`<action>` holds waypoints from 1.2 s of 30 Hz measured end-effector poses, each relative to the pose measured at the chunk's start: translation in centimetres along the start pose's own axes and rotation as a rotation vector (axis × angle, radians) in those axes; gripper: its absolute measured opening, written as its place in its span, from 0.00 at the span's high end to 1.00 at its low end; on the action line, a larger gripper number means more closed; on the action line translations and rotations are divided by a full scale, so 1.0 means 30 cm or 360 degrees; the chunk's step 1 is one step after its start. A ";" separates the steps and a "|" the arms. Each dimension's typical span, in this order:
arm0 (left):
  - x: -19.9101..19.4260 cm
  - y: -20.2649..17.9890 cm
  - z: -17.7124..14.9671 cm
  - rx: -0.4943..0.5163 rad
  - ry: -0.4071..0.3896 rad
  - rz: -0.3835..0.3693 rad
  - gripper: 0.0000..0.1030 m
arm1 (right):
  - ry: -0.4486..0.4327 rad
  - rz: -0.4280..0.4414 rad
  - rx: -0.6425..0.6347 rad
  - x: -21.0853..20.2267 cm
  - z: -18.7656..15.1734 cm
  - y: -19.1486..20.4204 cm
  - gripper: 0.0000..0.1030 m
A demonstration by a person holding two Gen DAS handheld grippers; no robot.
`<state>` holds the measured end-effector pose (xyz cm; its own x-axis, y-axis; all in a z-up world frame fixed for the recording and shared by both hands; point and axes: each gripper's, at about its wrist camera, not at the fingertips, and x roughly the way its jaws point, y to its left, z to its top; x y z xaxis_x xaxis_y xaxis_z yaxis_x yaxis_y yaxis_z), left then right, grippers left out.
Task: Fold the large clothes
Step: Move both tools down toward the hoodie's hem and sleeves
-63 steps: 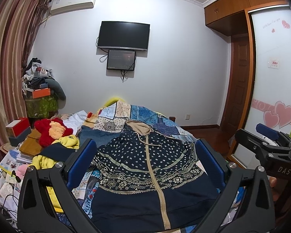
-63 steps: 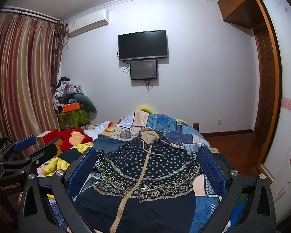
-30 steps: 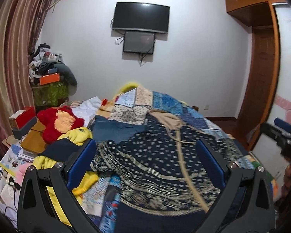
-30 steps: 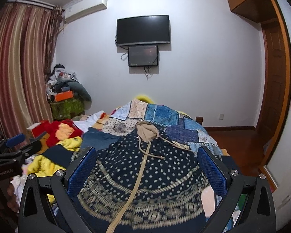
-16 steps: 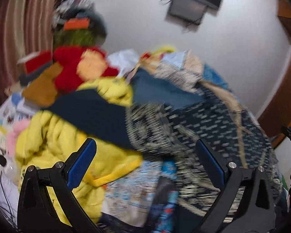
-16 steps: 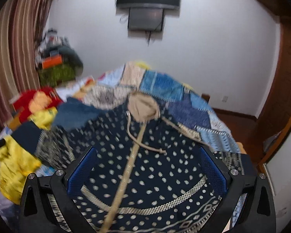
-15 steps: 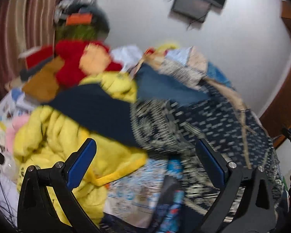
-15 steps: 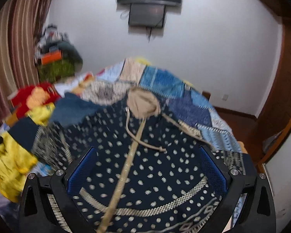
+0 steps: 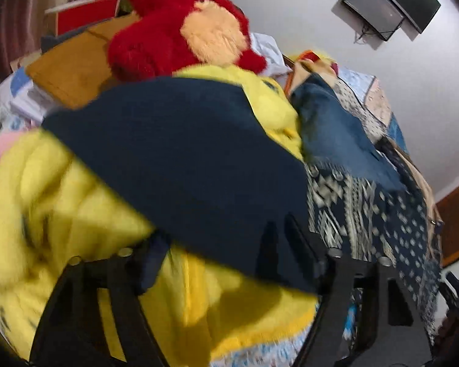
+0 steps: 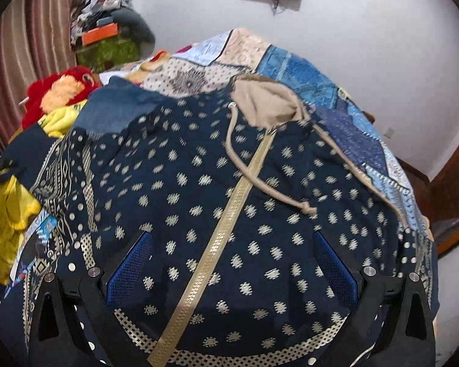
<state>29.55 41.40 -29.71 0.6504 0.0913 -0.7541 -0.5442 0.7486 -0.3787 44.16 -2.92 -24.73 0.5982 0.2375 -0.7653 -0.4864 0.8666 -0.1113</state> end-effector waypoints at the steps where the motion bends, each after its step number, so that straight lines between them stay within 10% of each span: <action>1: 0.005 -0.007 0.014 0.0017 -0.0016 0.0039 0.42 | 0.0010 -0.0002 -0.0005 0.003 -0.001 0.001 0.00; 6: 0.008 -0.066 0.085 0.0102 -0.0043 0.0254 0.72 | 0.0005 -0.0007 0.0016 -0.025 -0.001 -0.014 0.00; 15: -0.150 -0.292 0.156 0.0354 -0.0196 0.0460 0.96 | -0.0045 0.0013 0.0115 -0.150 -0.005 -0.104 0.00; 26: -0.330 -0.895 0.129 0.0803 -0.0411 0.0097 0.98 | -0.0141 -0.0026 0.0173 -0.317 -0.060 -0.258 0.00; 36: -0.168 -1.408 -0.273 0.1283 -0.0102 -0.0255 0.98 | -0.0049 -0.0054 0.0257 -0.353 -0.176 -0.424 0.00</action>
<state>44.92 3.93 -14.31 0.7302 -0.0378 -0.6822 0.0893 0.9952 0.0405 40.65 -18.79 -18.56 0.6330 0.2182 -0.7428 -0.3586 0.9330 -0.0315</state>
